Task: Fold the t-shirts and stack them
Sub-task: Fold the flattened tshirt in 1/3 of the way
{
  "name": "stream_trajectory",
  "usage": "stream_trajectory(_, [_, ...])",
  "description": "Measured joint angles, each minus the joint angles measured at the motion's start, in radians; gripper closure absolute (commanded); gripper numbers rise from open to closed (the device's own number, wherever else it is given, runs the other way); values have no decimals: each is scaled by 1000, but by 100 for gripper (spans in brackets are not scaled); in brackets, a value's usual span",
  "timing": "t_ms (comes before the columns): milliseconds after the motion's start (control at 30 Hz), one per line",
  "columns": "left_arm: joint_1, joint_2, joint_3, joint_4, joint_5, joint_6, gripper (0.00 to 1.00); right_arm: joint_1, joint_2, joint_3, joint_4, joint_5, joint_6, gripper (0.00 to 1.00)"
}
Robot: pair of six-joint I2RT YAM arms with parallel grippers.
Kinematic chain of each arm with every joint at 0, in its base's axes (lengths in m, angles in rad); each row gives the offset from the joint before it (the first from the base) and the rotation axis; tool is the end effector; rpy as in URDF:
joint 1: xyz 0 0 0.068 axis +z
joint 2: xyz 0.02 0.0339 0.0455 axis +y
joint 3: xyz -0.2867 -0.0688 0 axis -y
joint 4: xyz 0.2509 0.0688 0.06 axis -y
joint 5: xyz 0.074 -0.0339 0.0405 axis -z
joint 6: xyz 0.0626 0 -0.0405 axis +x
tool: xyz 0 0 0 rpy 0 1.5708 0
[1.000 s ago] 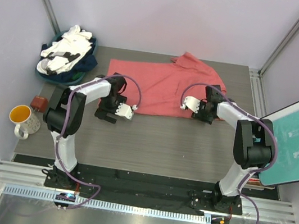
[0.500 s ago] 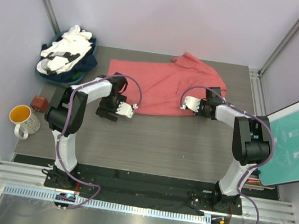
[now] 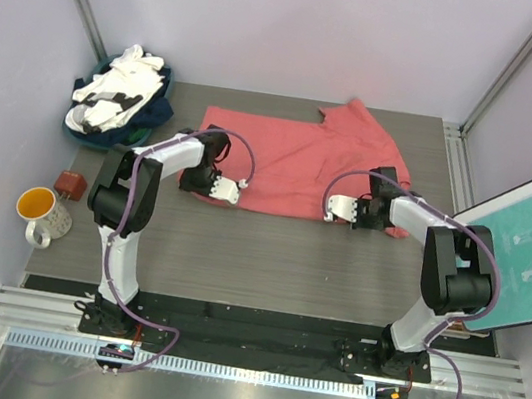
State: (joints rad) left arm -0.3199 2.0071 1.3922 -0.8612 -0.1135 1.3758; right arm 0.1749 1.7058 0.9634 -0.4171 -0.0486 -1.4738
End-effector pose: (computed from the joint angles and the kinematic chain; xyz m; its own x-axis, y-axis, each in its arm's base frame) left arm 0.3759 -0.1170 0.1420 0.1134 0.9892 0.0923 0.9857 -0.1237 0.1146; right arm 0.3329 0.0619 0.1470 0.1046 -0.9910 -0.0830 -0.9171 -0.0638 -0.3936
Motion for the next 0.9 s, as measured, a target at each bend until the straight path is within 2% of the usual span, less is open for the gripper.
stream_trajectory(167, [-1, -10, -8, -54, 6, -4, 100, 1, -59, -47, -65, -24, -14, 98])
stream_trajectory(367, [-8, -26, -30, -220, 43, -1, 100, 26, -141, -117, -134, -48, -24, 98])
stream_trajectory(533, [-31, -55, -95, -367, 75, 27, 100, 72, -198, -156, -206, -63, -24, 98])
stream_trajectory(767, [-101, -156, -214, -432, 106, 45, 100, 143, -316, -217, -349, -90, -24, 98])
stream_trajectory(833, [-129, -187, -246, -437, 119, 45, 100, 158, -364, -234, -394, -100, -25, 85])
stream_trajectory(867, [-144, -203, -263, -441, 127, 44, 61, 164, -391, -243, -414, -105, -26, 74])
stream_trajectory(900, [-156, -217, -277, -446, 136, 42, 1, 168, -421, -255, -433, -109, -30, 45])
